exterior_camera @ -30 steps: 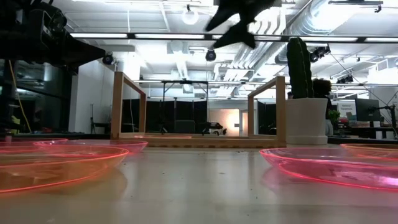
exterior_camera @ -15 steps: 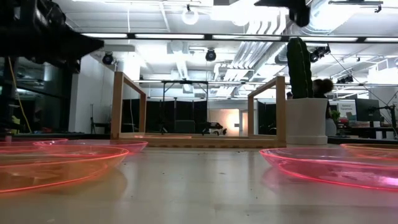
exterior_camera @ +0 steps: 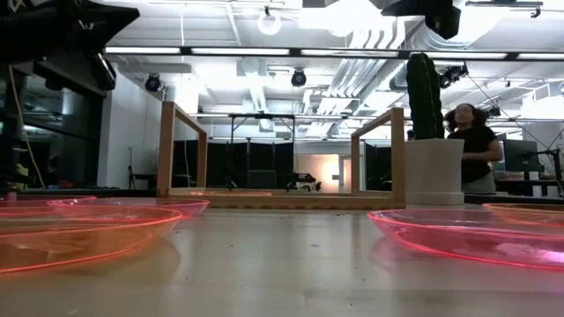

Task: Place and stack plates onto a shelf
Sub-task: Put the top center pink plate on the shelf

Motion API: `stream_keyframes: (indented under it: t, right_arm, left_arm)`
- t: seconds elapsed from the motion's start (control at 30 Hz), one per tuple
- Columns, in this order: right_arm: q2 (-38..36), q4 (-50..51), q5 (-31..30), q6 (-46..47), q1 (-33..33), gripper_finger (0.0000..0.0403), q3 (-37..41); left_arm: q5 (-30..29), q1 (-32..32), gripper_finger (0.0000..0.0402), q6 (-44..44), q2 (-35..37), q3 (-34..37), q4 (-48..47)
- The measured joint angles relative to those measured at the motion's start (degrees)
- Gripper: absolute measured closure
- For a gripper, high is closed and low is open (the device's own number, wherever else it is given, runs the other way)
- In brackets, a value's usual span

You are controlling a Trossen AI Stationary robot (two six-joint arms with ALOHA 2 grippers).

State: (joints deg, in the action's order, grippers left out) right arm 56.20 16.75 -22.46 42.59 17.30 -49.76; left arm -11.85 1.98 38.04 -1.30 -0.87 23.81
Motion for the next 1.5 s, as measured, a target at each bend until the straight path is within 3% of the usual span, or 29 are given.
stream_keyframes:
  t: [0.1,0.27,0.37,0.5,0.63,0.8,1.07,1.5]
  right_arm:
    - [-0.80,0.85,0.02,-0.04,-0.39,0.0201,0.00]
    - [-1.93,1.16,-0.07,-0.59,-1.32,0.0201,-0.02]
    - [-2.13,1.24,-0.06,-0.60,-2.11,0.0201,-0.02]
    - [-2.26,1.80,-0.07,-1.07,-2.32,0.0201,-0.02]
    - [-2.26,2.35,-0.07,-1.18,-2.32,0.0201,-0.02]
    - [-2.26,2.41,-0.09,-1.07,-2.32,0.0201,-0.02]
    - [-2.24,2.39,-0.09,-1.06,-2.32,0.0201,-0.02]
    - [-2.22,2.32,-2.22,-1.06,-2.32,0.0201,-0.04]
  left_arm:
    - [-4.99,-0.17,0.0398,5.89,-1.66,-1.58,1.33]
    - [-2.70,0.07,0.0370,4.55,-11.18,-13.14,-7.57]
    - [-1.42,0.07,0.0335,4.43,-19.30,-23.24,-23.13]
    - [0.51,0.07,0.0289,11.52,-29.75,-35.61,-52.16]
    - [7.97,0.09,0.0259,17.94,-38.49,-40.62,-69.24]
    - [16.65,2.17,0.0245,17.96,-44.95,-38.06,-69.01]
    - [8.20,4.50,0.0245,15.81,-52.02,-32.97,-68.00]
    - [6.20,0.90,0.0245,12.87,-60.98,-25.00,-53.01]
